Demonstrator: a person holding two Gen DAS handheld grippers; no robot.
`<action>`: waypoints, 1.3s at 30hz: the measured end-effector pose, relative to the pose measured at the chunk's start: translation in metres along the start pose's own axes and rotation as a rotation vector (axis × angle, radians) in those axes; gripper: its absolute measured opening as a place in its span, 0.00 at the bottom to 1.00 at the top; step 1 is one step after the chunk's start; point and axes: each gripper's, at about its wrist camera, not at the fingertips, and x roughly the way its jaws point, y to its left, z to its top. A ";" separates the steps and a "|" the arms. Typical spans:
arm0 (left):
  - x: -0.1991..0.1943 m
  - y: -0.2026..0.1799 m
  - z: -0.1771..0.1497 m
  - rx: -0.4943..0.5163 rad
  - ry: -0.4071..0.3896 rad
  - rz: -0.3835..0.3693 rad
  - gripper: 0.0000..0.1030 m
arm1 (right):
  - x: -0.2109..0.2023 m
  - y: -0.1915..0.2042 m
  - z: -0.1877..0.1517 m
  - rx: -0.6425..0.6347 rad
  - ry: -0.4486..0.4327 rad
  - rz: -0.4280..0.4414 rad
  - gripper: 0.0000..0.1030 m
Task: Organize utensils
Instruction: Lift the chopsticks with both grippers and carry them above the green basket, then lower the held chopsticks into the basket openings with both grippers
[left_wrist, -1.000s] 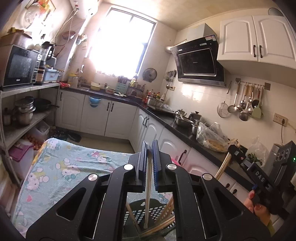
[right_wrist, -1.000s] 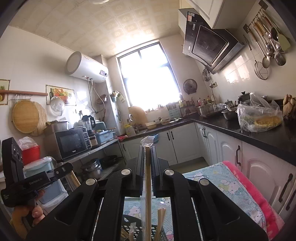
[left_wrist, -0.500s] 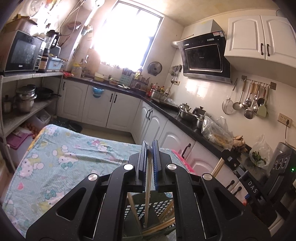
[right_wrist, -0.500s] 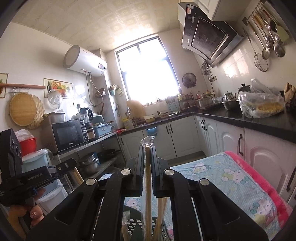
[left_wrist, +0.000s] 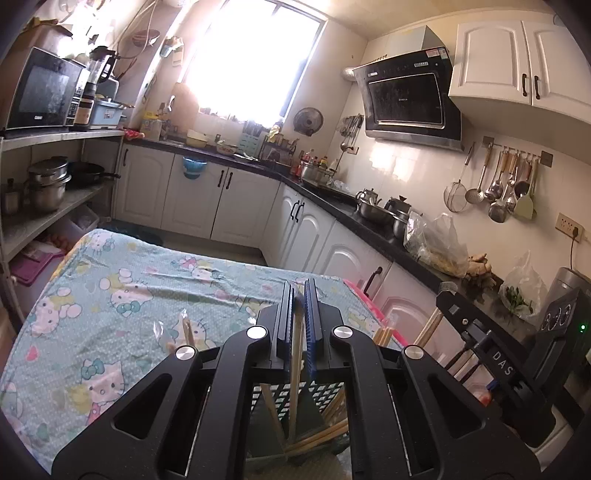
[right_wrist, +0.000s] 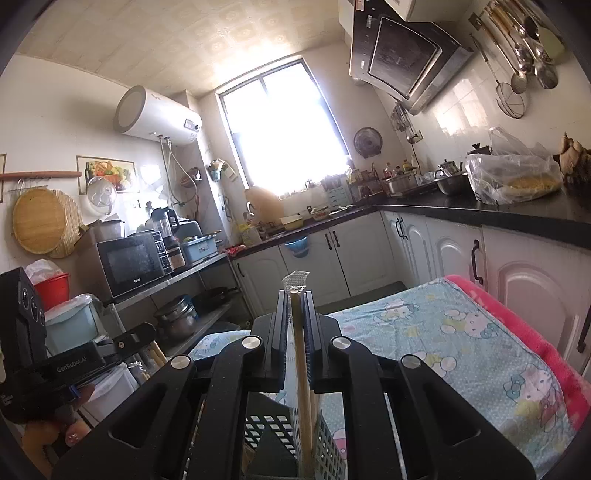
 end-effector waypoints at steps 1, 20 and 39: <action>0.000 0.001 -0.001 0.000 0.004 0.001 0.03 | -0.001 -0.001 -0.001 0.003 0.002 -0.001 0.09; -0.003 0.016 -0.019 -0.041 0.072 0.026 0.03 | -0.014 -0.012 -0.018 0.053 0.078 -0.018 0.09; -0.022 0.016 -0.032 -0.046 0.130 0.029 0.26 | -0.029 -0.011 -0.030 0.075 0.156 -0.033 0.21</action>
